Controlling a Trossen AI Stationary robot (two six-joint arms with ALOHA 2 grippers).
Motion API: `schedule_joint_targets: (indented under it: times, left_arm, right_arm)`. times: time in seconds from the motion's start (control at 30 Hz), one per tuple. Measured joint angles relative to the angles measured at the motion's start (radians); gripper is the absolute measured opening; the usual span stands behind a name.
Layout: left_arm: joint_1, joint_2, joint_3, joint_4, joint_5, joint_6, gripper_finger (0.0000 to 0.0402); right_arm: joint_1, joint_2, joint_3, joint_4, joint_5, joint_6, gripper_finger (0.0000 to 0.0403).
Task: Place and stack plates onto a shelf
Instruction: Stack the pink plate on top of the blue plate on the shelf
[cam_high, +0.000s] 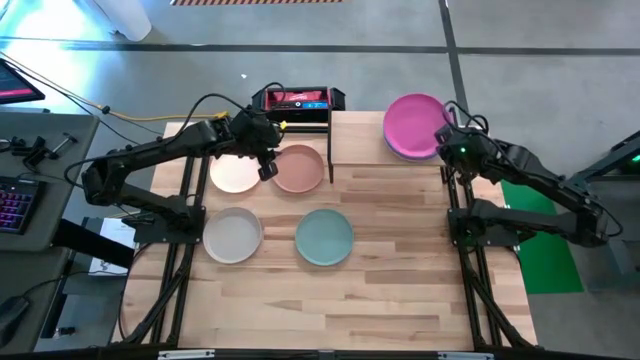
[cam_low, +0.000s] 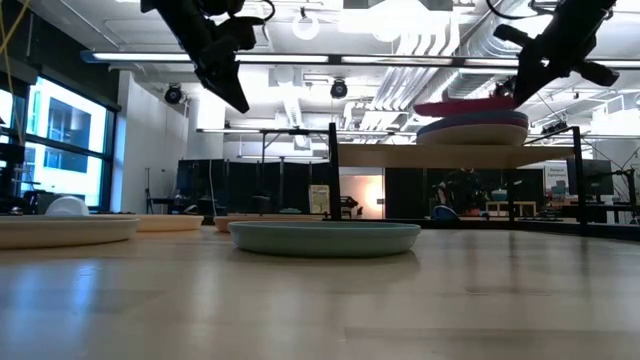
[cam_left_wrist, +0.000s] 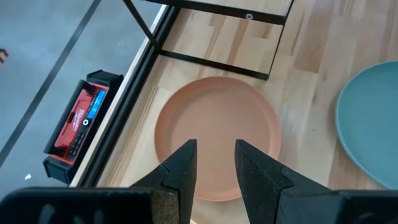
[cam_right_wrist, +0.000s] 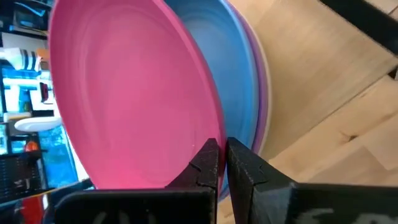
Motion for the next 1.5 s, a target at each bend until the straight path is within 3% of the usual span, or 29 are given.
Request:
schedule_joint_targets:
  times: [0.57, 0.9, 1.1, 1.5]
  left_arm:
    - [0.0, 0.0, 0.0, -0.015, 0.0, -0.001, 0.0097]
    - [0.0, 0.0, 0.0, -0.014, 0.0, -0.013, 0.0097]
    - [0.0, 0.0, 0.0, -0.014, 0.0, -0.017, 0.0097]
    - [0.0, 0.0, 0.0, -0.014, 0.0, -0.028, 0.0097]
  right_arm:
    - [-0.003, 0.003, 0.0, -0.007, 0.016, -0.026, 0.0002]
    - [-0.003, 0.003, 0.0, -0.008, 0.047, -0.031, 0.0054]
    - [-0.003, 0.003, 0.0, -0.008, 0.048, -0.034, 0.0066]
    - [0.0, -0.03, 0.0, 0.001, -0.072, -0.121, 0.0067]
